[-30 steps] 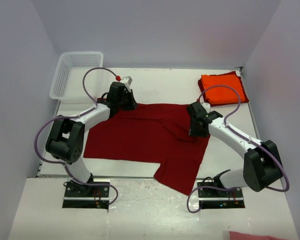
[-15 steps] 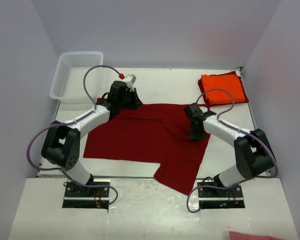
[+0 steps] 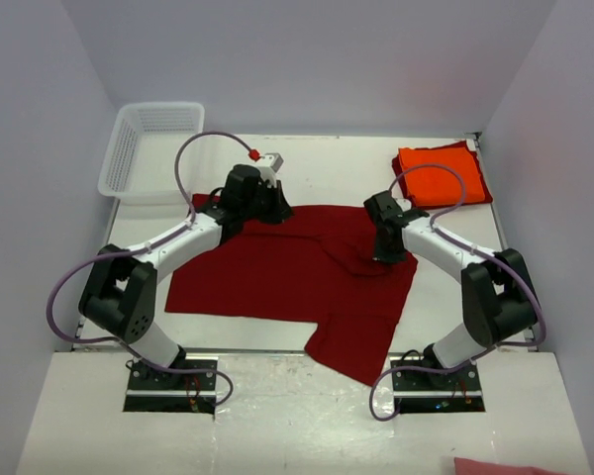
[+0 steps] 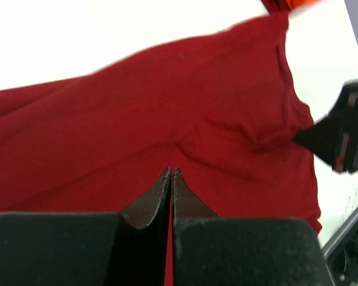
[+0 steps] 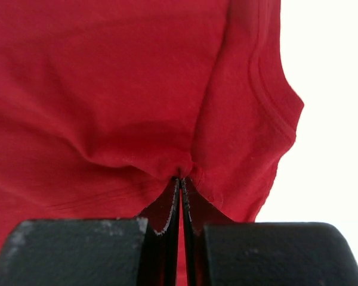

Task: Fold and stack the t-shirts
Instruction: Fold the flattened tshirt in 1/3 of the way

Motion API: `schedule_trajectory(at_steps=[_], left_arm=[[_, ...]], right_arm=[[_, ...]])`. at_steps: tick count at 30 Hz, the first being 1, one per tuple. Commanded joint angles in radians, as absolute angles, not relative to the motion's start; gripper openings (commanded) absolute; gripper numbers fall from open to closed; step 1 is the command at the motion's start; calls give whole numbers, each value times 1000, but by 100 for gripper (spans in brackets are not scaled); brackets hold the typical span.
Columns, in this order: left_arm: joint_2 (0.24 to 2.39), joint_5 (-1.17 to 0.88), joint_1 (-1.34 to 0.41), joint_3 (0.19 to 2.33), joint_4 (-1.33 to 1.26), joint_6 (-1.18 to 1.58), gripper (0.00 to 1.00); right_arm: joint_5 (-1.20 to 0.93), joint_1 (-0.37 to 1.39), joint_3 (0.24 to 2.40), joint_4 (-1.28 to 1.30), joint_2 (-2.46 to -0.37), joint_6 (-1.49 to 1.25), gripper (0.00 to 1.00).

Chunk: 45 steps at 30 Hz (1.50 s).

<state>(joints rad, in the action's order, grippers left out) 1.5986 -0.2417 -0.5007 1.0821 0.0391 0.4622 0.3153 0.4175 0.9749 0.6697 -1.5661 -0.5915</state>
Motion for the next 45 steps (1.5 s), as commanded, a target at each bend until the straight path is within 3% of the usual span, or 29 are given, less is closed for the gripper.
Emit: schedule_trajectory(at_steps=[1, 11, 31, 38, 45], left_arm=[[1594, -275, -548, 1062, 26, 433, 0], [1618, -206, -679, 1017, 18, 430, 3], [1697, -149, -772, 1043, 28, 383, 9], [1758, -178, -785, 1064, -46, 391, 17], [1853, -334, -785, 1147, -130, 416, 23]], right_arm=[[325, 408, 1061, 680, -1546, -575, 0], [293, 364, 1242, 732, -1620, -540, 0], [164, 262, 1655, 805, -1896, -474, 0], [95, 238, 1773, 828, -1982, -465, 0], [72, 229, 1845, 845, -2049, -437, 0]])
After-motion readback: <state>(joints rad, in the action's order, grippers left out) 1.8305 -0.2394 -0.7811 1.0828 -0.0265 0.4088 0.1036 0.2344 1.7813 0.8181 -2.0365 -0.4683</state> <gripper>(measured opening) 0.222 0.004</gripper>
